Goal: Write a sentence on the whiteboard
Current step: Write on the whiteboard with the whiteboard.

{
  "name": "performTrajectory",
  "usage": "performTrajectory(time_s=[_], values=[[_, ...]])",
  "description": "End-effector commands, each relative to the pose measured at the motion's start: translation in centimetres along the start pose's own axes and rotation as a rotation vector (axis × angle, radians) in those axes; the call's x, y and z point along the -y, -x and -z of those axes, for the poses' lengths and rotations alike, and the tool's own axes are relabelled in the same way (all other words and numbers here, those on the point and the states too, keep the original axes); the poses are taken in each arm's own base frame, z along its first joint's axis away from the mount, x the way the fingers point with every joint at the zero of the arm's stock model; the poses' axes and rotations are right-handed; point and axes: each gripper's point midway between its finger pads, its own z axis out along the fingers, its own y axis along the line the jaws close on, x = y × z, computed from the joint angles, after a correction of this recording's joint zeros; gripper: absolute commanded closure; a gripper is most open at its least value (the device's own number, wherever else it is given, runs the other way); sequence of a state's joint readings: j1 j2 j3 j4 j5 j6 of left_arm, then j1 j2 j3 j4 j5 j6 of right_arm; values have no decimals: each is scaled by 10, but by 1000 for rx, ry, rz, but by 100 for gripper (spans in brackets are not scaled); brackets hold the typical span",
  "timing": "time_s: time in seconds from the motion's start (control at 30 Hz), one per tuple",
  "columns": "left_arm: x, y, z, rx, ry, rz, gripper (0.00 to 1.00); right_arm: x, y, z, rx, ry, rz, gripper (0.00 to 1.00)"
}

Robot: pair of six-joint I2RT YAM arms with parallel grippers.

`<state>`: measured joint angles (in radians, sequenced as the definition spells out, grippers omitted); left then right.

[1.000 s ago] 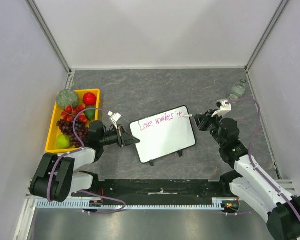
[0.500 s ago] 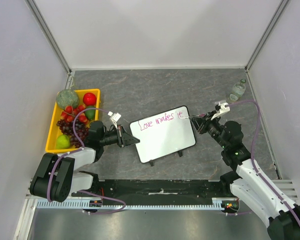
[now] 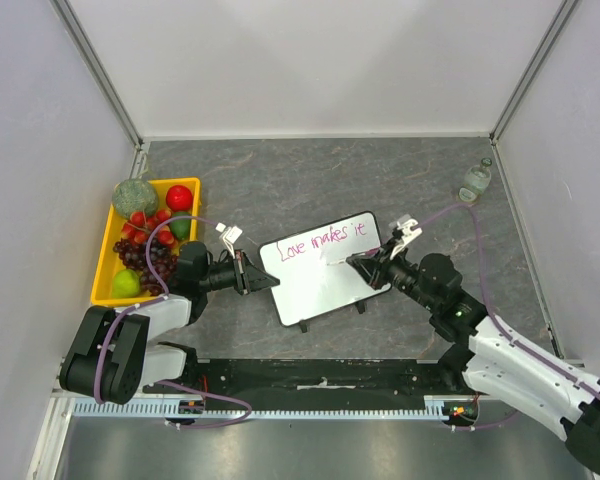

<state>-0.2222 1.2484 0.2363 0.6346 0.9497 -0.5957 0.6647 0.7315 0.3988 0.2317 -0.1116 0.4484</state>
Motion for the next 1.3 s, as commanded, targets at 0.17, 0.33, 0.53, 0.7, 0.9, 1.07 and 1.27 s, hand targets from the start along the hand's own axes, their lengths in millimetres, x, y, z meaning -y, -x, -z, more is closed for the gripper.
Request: performTrajectory(time_s=[0.17,0.33,0.53,0.7,0.9,1.07,1.27], values=[[-1,9,-2,19,1,-49,98,-50,14,-22,76,63,31,100],[0,9,-2,18,0,-48,98,-75,15,-35,85,84,40,100],[0,9,-2,18,-1,-49,98,-82,11,-50,90,25,67,100],[0,9,-2,19,0,-51,98,-75,4,-61,74,-50,95,100],[0,9,-2,18,-1,-51,98,-70,-5,-68,57,-76,110,100],[0,9,-2,19,0,-51,98,-64,-16,-69,35,-91,118,100],[0,9,-2,19,-2,-52,98,-62,-25,-66,12,-87,126,100]])
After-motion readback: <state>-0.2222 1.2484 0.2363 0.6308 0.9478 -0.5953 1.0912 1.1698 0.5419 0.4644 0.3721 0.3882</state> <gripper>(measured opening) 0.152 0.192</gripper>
